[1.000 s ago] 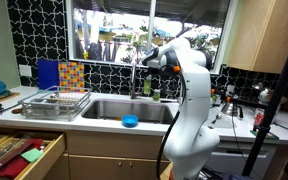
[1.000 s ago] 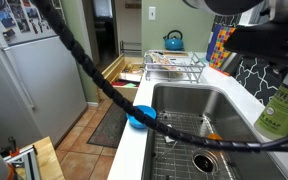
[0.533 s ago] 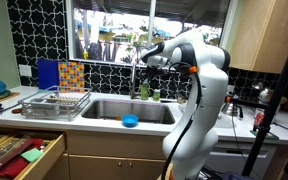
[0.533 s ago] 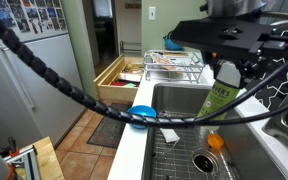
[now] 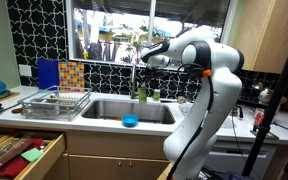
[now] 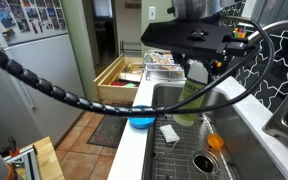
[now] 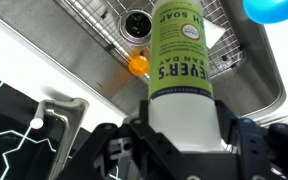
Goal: Pick up the orange bowl and put it in the sink, pick up the blue bowl and put it on the kitchen counter in front of the sink, pick up the green container and put it in the blue bowl, move the blue bowl to the kitchen counter next to the tap
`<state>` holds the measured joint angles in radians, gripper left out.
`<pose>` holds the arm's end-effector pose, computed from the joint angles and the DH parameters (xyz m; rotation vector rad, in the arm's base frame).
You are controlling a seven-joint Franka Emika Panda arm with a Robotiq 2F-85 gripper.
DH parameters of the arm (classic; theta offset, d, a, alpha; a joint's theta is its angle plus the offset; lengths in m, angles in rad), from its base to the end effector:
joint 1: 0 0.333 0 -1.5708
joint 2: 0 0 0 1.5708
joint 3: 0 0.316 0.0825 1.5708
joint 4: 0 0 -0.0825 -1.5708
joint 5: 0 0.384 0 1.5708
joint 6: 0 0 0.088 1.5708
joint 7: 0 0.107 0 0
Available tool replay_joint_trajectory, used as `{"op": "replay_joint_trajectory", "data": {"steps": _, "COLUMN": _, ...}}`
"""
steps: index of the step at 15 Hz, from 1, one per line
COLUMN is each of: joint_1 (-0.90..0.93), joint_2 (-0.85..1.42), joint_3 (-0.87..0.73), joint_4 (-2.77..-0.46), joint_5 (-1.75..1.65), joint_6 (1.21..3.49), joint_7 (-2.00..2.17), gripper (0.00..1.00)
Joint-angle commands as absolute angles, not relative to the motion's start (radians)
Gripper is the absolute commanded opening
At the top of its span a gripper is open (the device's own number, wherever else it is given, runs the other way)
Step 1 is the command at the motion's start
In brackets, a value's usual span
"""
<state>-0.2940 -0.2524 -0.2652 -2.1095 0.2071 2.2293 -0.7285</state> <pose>0.4348 -0.2772 0.5588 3.0512 0.1039 0.6784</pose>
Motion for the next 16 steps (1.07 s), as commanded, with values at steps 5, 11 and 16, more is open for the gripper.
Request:
{"op": "replay_joint_trajectory", "data": {"steps": 5, "joint_1": -0.177, "joint_2": -0.360, "joint_3": -0.319, "joint_4": -2.153, "joint_5": 0.322, "joint_6": 2.011, "joint_7": -0.849, "gripper": 0.39}}
{"op": "replay_joint_trajectory", "data": {"steps": 11, "joint_1": -0.129, "joint_2": -0.435, "joint_3": -0.361, "joint_4": -2.248, "joint_5": 0.413, "joint_6": 1.963, "joint_7": -1.101, "gripper": 0.39}}
{"op": "replay_joint_trajectory", "data": {"steps": 16, "joint_1": -0.117, "joint_2": -0.442, "joint_3": -0.376, "joint_4": -2.336, "joint_5": 0.477, "joint_6": 1.980, "joint_7": -1.259, "gripper": 0.39}}
